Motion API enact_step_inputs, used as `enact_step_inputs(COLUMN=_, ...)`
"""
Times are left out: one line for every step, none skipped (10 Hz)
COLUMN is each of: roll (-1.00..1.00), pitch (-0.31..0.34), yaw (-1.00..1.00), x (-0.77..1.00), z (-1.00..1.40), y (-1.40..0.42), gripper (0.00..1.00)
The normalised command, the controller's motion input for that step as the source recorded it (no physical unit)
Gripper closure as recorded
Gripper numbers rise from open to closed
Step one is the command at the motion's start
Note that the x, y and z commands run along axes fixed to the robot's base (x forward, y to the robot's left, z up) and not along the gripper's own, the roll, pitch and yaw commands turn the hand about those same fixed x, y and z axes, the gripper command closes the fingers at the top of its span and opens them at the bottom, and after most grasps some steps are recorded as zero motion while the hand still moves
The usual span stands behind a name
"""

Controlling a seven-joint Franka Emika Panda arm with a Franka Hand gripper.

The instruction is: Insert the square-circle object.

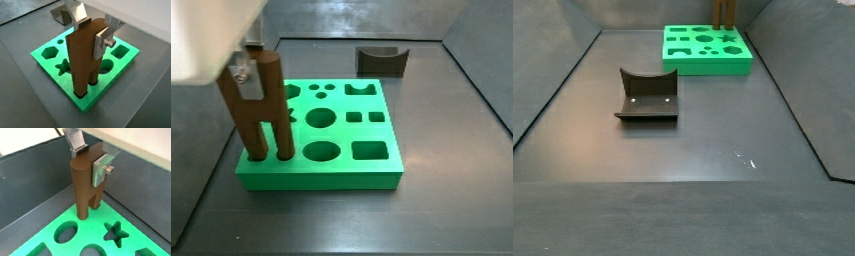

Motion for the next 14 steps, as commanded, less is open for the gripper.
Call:
enact_step_inputs(roll=-0.28, pitch=-0.136, yaw=-0.39, x=-0.11, z=-0.11, y=0.0, gripper=1.0)
enact_step_inputs(roll=-0.32, pitch=-0.161, yaw=-0.19, x=-0.19, z=-0.16, y=0.02, gripper=1.0)
enact_step_inputs(roll=-0.29, pitch=-0.097, yaw=-0.04, x=0.0, z=-0.35, y=0.03, gripper=1.0)
enact_step_inputs(roll=-0.09, pitch=-0.029, yaw=-0.04, x=0.25, z=-0.55, y=0.0, gripper=1.0)
enact_step_inputs(roll=0.0, pitch=-0.037, yaw=0.0, x=0.14, z=-0.61, y=0.0, gripper=1.0)
enact_step_inputs(roll=0.09, pitch=-0.077, yaw=0.04, x=0.0, z=-0.59, y=-0.01, gripper=1.0)
enact_step_inputs(roll=0.21, pitch=-0.01, yaw=0.04, x=0.0, z=-0.52, y=-0.11, gripper=1.0)
enact_step_inputs(roll=0.26, pitch=0.0, yaw=0.01, x=0.06, z=-0.57, y=-0.19, gripper=1.0)
enact_step_inputs(roll=0.2, pitch=-0.22, yaw=0.05, x=-0.05, z=-0.69, y=-0.19, gripper=1.0)
enact_step_inputs(roll=0.16, pitch=-0.299, yaw=0.07, x=-0.15, z=-0.62, y=-0.22, gripper=1.0)
enact_step_inputs(roll=0.07, pitch=-0.354, yaw=0.04, x=-0.22, z=-0.57, y=-0.19, gripper=1.0)
enact_step_inputs(roll=0.0, pitch=-0.331, yaw=0.01, x=-0.14, z=-0.58, y=0.0, gripper=1.0)
enact_step_inputs(roll=-0.12, pitch=-0.297, yaw=0.0, x=-0.11, z=-0.51, y=0.0, gripper=1.0)
enact_step_inputs(roll=-0.18, pitch=-0.337, yaw=0.0, x=-0.14, z=-0.44, y=0.03, gripper=1.0)
